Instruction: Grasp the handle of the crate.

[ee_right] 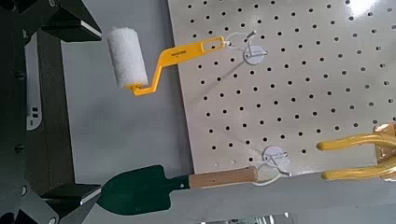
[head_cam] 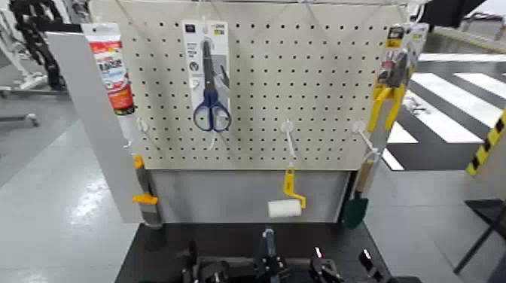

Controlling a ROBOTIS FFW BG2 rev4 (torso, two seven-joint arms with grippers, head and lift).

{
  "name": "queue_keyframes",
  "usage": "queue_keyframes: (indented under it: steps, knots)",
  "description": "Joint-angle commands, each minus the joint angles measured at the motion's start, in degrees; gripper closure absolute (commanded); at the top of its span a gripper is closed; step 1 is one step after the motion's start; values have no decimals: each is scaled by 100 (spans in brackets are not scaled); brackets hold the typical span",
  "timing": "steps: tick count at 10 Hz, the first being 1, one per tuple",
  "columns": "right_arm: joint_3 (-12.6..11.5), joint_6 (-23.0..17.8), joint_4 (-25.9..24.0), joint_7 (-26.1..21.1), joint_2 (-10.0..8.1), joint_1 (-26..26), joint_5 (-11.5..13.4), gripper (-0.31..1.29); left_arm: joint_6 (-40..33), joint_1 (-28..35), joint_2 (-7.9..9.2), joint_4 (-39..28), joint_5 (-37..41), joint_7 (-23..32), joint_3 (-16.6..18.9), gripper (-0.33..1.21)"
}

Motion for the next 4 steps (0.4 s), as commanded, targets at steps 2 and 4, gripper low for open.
queue_keyframes:
  steps: [2,4]
  knots:
    - [7,60,-38,-66,-9,0,36,15,1,-3,-9,8,11,1,-11,118]
    - [7,165,-91,-66,-17,-9,115,15,1,-12,-9,17,28,-8,-19,118]
